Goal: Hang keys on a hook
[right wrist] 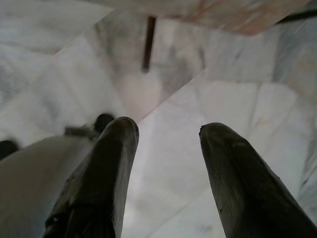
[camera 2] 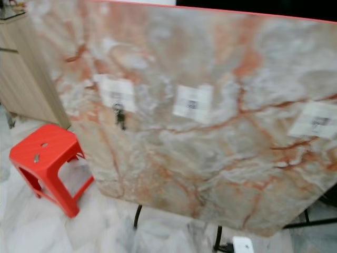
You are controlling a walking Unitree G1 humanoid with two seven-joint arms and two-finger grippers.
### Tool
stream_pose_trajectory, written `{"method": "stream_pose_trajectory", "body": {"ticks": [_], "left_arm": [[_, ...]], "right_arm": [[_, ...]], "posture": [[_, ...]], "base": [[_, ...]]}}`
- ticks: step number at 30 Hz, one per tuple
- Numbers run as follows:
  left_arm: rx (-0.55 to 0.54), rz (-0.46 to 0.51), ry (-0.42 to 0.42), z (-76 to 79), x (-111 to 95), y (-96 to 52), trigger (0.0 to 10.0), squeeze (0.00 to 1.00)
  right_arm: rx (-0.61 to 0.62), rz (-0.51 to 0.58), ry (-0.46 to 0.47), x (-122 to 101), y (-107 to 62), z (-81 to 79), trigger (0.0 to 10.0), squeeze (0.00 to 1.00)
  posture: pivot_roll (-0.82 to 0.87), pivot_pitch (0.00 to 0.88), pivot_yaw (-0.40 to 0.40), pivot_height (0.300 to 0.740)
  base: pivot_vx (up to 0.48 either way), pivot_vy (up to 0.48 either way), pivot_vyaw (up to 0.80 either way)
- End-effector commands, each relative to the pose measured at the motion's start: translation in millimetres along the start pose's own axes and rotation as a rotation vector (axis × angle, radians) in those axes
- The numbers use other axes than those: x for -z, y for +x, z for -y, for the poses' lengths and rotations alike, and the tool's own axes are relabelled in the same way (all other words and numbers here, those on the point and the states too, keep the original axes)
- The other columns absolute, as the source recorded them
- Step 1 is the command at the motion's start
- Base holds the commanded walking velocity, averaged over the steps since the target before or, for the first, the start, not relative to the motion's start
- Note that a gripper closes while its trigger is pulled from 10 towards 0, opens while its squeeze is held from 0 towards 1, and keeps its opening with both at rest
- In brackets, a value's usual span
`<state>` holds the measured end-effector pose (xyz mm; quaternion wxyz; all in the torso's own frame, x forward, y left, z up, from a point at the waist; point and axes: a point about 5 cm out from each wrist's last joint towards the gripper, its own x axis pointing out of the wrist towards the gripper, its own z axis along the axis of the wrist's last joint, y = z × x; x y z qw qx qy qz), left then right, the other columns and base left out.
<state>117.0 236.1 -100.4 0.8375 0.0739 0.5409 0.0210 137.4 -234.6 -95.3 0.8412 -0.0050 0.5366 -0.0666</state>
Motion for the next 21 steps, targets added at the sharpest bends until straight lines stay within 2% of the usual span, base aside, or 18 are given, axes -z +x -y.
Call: {"method": "stream_pose_trajectory", "body": {"ticks": [1, 17, 21], "left_arm": [[-0.006, -0.02, 0.009, -3.8, 5.7, -1.2, 10.0, 0.0], [-0.025, -0.002, 0.007, -4.1, 3.2, -1.0, 10.0, 0.0], [-0.062, 0.011, 0.009, -5.8, 2.3, -1.1, 10.0, 0.0]], "right_arm": [[-0.017, -0.002, 0.01, 1.0, 0.7, -6.9, 10.0, 0.0], [-0.02, 0.002, 0.011, -0.6, 0.7, -6.3, 10.0, 0.0], [-0.021, 0.002, 0.007, -0.7, 0.7, -5.8, 10.0, 0.0]], "posture": [[0.02, 0.0, -0.025, 0.74], [0.02, 0.0, -0.029, 0.74], [0.02, 0.0, -0.032, 0.74]], "base": [[0.0, -0.48, 0.0], [0.0, -0.48, 0.0], [0.0, -0.178, 0.0]]}}
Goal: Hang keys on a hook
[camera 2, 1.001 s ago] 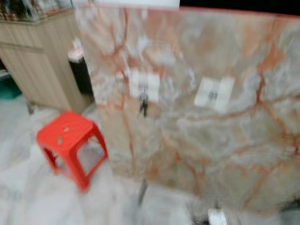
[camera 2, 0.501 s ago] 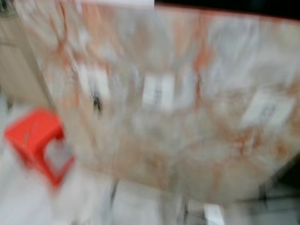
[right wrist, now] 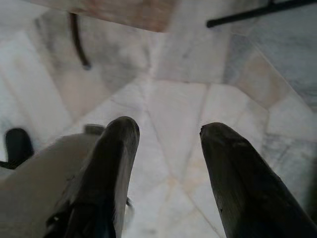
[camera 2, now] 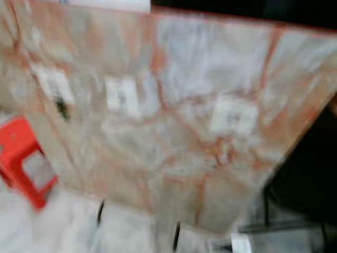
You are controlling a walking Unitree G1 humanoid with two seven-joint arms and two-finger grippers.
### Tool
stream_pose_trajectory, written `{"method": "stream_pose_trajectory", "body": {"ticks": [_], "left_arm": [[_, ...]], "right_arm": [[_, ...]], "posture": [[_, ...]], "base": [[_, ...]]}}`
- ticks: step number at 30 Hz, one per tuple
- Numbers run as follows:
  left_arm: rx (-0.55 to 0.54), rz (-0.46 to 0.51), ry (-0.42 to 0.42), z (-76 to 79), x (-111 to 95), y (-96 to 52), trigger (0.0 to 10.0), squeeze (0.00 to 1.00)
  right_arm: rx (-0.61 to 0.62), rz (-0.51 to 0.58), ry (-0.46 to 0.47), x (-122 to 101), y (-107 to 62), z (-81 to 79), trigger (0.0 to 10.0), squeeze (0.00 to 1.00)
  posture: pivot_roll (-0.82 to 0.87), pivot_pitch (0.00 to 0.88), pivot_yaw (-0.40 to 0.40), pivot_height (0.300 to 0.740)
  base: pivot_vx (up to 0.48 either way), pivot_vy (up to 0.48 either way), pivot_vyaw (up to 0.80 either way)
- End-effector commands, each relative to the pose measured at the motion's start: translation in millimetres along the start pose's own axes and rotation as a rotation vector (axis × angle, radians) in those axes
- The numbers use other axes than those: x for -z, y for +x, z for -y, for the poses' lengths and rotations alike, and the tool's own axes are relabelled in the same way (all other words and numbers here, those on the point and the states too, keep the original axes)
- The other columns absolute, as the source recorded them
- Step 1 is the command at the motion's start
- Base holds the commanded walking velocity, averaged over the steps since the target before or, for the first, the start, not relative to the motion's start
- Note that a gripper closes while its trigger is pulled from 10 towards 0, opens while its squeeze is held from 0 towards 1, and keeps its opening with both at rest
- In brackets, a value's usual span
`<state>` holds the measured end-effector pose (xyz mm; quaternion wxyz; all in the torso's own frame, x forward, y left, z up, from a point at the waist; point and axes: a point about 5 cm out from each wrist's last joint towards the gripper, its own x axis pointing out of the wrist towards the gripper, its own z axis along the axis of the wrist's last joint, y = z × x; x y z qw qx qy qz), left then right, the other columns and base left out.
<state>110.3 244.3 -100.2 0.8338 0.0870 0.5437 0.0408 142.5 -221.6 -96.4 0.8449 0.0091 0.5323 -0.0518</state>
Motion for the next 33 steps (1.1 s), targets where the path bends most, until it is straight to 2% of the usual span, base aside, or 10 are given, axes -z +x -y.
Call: {"method": "stream_pose_trajectory", "body": {"ticks": [1, 12, 22, 33], "left_arm": [[-0.015, 0.022, 0.007, 2.1, -4.6, 0.7, 10.0, 0.0], [-0.091, 0.112, 0.007, -0.8, -11.9, -0.3, 10.0, 0.0], [-0.076, 0.113, 0.052, -0.1, -12.0, -0.3, 10.0, 0.0], [-0.081, 0.12, 0.029, -0.2, -10.5, -0.8, 10.0, 0.0]], "right_arm": [[0.019, -0.007, -0.002, 2.5, -1.3, 7.7, 10.0, 0.0], [0.019, -0.009, -0.015, 2.2, -1.4, 8.6, 10.0, 0.0], [0.017, -0.01, -0.016, 2.9, -1.4, 8.2, 10.0, 0.0], [0.019, -0.013, -0.021, 4.6, -1.6, 8.3, 10.0, 0.0]], "posture": [[0.02, 0.0, -0.032, 0.74], [0.04, 0.0, -0.044, 0.74], [0.03, 0.0, -0.033, 0.74], [0.04, 0.0, -0.035, 0.74]], "base": [[0.0, 0.0, 0.0], [0.0, 0.0, 0.0], [0.0, -0.208, 0.0], [0.0, 0.0, 0.0]]}}
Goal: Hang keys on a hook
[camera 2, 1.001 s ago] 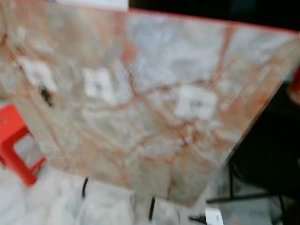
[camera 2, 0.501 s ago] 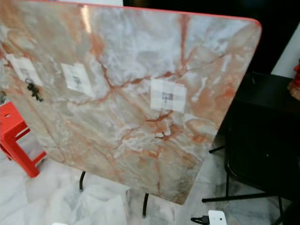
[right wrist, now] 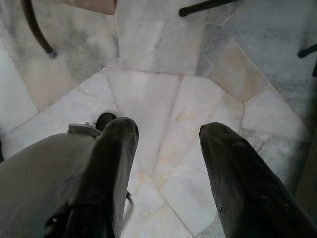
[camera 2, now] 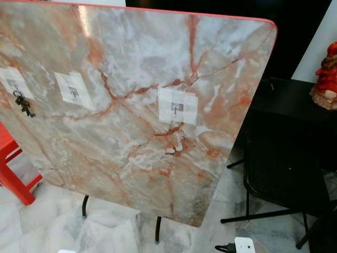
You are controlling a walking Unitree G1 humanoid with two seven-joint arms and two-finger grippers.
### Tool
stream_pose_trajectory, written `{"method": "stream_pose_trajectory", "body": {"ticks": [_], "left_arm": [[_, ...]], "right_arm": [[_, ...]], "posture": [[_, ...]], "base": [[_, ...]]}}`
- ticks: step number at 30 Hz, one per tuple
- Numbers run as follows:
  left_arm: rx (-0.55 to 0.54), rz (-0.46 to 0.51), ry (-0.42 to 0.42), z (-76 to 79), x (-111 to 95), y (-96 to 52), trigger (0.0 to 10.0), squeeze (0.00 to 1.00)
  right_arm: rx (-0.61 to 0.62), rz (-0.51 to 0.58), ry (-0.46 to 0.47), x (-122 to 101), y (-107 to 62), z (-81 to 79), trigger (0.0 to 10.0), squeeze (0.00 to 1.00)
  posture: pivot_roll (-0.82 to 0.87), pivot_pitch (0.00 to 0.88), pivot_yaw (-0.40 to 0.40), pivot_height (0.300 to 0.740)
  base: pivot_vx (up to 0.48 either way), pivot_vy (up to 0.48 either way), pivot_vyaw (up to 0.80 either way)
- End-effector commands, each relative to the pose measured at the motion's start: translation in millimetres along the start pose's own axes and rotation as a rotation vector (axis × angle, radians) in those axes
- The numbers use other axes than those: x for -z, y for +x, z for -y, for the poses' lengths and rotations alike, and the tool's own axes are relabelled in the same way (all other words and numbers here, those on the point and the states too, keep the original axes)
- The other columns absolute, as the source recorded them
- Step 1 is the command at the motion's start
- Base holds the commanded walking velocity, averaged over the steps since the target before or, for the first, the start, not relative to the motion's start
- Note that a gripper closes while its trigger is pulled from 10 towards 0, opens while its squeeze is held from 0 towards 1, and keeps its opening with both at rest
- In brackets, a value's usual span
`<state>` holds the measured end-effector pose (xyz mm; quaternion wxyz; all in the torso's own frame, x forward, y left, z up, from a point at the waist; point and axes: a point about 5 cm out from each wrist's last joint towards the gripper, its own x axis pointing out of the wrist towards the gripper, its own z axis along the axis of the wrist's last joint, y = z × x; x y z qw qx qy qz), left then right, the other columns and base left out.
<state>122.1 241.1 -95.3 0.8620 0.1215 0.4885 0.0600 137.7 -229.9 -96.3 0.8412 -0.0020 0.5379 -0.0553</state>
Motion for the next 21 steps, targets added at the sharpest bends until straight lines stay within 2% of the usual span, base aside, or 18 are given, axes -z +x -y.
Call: {"method": "stream_pose_trajectory", "body": {"ticks": [1, 7, 12, 15, 21], "left_arm": [[-0.005, -0.002, 0.003, -2.1, 2.7, -0.8, 10.0, 0.0], [-0.005, -0.003, -0.005, -2.1, 3.4, -1.0, 10.0, 0.0], [0.0, -0.001, 0.0, -2.2, 2.8, -0.9, 10.0, 0.0], [0.003, 0.001, 0.003, -2.4, 2.4, -0.8, 10.0, 0.0], [0.004, 0.0, 0.012, -3.0, 2.0, -0.6, 10.0, 0.0]], "right_arm": [[0.0, -0.001, -0.005, 1.0, 0.0, -0.5, 10.0, 0.0], [0.001, -0.002, -0.001, 1.6, -0.1, -0.4, 10.0, 0.0], [0.009, -0.007, 0.018, 2.3, -0.1, -0.3, 10.0, 0.0], [0.005, -0.016, 0.005, 2.5, 0.0, -0.6, 10.0, 0.0], [0.002, -0.018, 0.005, 2.3, 0.1, -1.3, 10.0, 0.0]], "posture": [[0.04, 0.0, -0.035, 0.74], [0.04, 0.0, -0.033, 0.74], [0.03, 0.0, -0.034, 0.74], [0.04, 0.0, -0.034, 0.74], [0.03, 0.0, -0.031, 0.74]], "base": [[0.0, 0.0, 0.0], [0.0, 0.0, 0.0], [0.0, 0.441, 0.0], [0.0, 0.405, -0.73], [0.0, 0.0, -0.79]]}}
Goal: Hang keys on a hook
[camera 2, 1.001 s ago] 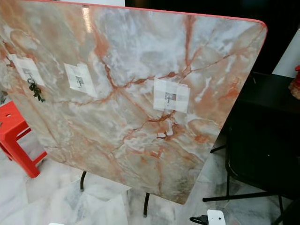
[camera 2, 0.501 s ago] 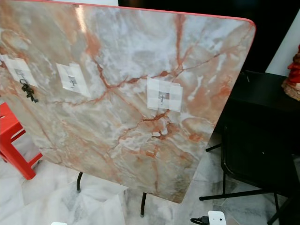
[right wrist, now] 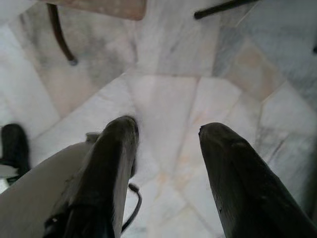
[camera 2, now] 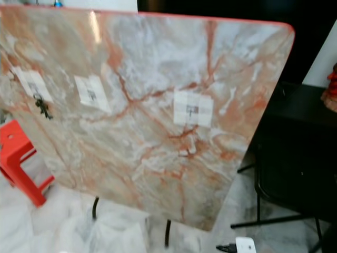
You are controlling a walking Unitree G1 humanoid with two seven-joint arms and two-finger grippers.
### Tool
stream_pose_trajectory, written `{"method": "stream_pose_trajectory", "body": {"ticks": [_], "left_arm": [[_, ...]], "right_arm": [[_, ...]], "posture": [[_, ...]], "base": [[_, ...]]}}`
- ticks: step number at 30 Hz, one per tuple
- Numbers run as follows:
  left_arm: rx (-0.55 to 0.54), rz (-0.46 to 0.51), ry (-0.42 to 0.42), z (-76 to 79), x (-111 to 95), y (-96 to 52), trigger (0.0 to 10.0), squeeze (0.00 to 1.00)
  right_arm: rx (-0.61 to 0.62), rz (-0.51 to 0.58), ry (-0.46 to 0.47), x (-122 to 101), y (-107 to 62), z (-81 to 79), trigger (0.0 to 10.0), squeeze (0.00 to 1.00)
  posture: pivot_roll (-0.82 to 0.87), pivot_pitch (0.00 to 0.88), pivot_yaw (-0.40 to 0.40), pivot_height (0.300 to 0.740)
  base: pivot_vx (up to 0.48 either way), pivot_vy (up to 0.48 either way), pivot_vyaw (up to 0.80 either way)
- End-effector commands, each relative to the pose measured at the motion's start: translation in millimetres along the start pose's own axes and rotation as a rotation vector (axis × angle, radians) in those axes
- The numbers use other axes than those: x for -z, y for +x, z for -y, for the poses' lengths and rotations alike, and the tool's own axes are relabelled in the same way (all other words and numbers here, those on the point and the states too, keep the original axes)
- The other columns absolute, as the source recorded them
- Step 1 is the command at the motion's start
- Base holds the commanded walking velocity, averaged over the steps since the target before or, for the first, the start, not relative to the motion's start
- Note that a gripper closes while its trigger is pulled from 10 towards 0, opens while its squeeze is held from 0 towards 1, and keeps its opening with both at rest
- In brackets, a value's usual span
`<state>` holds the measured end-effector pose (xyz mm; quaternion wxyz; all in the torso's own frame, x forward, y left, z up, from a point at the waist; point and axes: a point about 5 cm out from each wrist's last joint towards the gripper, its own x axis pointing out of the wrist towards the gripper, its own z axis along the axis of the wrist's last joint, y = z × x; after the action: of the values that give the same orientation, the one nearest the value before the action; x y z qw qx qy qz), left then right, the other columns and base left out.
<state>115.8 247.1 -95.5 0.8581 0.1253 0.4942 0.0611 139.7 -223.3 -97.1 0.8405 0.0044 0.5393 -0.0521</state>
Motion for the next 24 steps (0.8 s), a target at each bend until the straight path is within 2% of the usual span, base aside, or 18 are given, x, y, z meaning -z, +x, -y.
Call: {"method": "stream_pose_trajectory", "body": {"ticks": [1, 7, 14, 16, 24], "left_arm": [[0.009, 0.012, 0.004, 2.6, -4.4, 1.0, 10.0, 0.0], [0.009, 0.01, 0.0, 2.2, -4.1, 1.0, 10.0, 0.0], [0.01, 0.01, 0.004, 1.7, -4.7, 1.2, 10.0, 0.0], [0.01, 0.011, 0.005, 1.5, -4.9, 1.2, 10.0, 0.0], [0.012, 0.009, 0.013, 1.2, -5.0, 1.3, 10.0, 0.0]], "right_arm": [[0.014, -0.014, -0.001, 3.4, -0.9, 5.5, 10.0, 0.0], [0.014, -0.015, -0.002, 3.4, -0.9, 5.2, 10.0, 0.0], [0.012, -0.015, -0.002, 2.9, -0.8, 4.6, 10.0, 0.0], [0.012, -0.014, -0.002, 2.7, -0.7, 4.4, 10.0, 0.0], [0.01, 0.003, 0.015, 1.6, -0.7, 3.7, 10.0, 0.0]], "posture": [[0.03, 0.0, -0.031, 0.74], [0.03, 0.0, -0.029, 0.74], [0.04, 0.0, -0.029, 0.74], [0.04, 0.0, -0.028, 0.74], [0.04, 0.0, -0.027, 0.74]], "base": [[0.0, 0.0, -0.79], [0.0, 0.0, -0.79], [0.0, 0.384, -0.79], [0.0, 0.0, -0.78], [0.0, 0.0, -0.05]]}}
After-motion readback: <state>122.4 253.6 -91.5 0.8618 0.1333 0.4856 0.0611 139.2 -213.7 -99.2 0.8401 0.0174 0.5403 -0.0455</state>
